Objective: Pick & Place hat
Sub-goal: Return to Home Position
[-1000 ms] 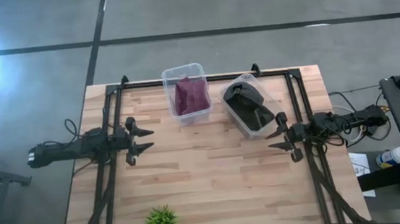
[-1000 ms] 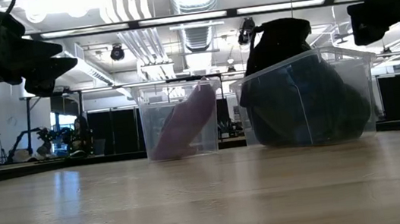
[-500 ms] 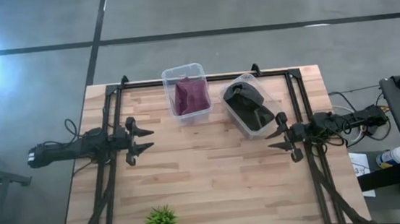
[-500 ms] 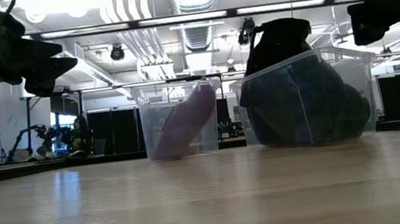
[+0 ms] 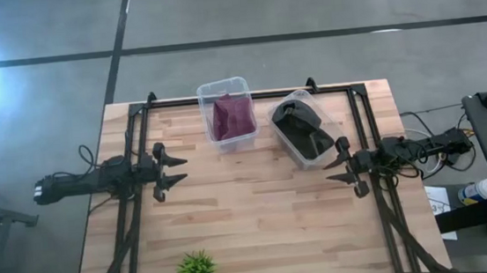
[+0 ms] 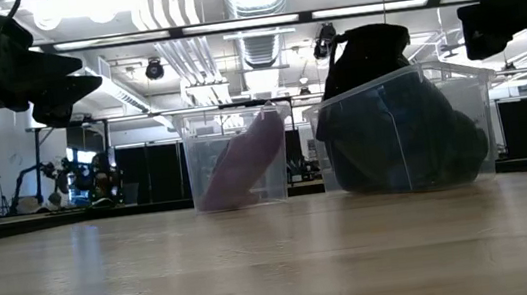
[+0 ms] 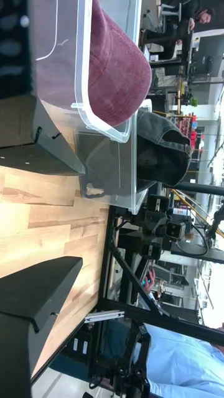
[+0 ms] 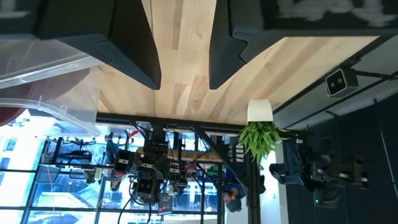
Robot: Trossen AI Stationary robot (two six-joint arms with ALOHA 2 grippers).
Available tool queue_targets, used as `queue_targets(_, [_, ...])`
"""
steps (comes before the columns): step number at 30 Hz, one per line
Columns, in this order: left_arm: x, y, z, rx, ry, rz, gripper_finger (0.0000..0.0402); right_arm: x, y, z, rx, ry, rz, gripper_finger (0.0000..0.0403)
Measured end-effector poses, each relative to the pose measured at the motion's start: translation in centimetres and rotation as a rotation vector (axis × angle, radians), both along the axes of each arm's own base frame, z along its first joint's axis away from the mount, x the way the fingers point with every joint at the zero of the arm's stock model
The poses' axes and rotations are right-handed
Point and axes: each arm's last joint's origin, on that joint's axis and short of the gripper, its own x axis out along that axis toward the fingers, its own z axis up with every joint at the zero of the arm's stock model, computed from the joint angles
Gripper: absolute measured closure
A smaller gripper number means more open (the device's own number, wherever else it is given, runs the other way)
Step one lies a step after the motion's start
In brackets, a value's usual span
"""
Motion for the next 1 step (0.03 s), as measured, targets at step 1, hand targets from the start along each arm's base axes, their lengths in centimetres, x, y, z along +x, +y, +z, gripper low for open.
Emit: queue_targets(1, [0.00, 0.00, 0.00, 0.000, 0.000, 0.000, 0.0184, 0.00, 0.00, 0.00, 0.000, 0.000, 0.000, 0.0273])
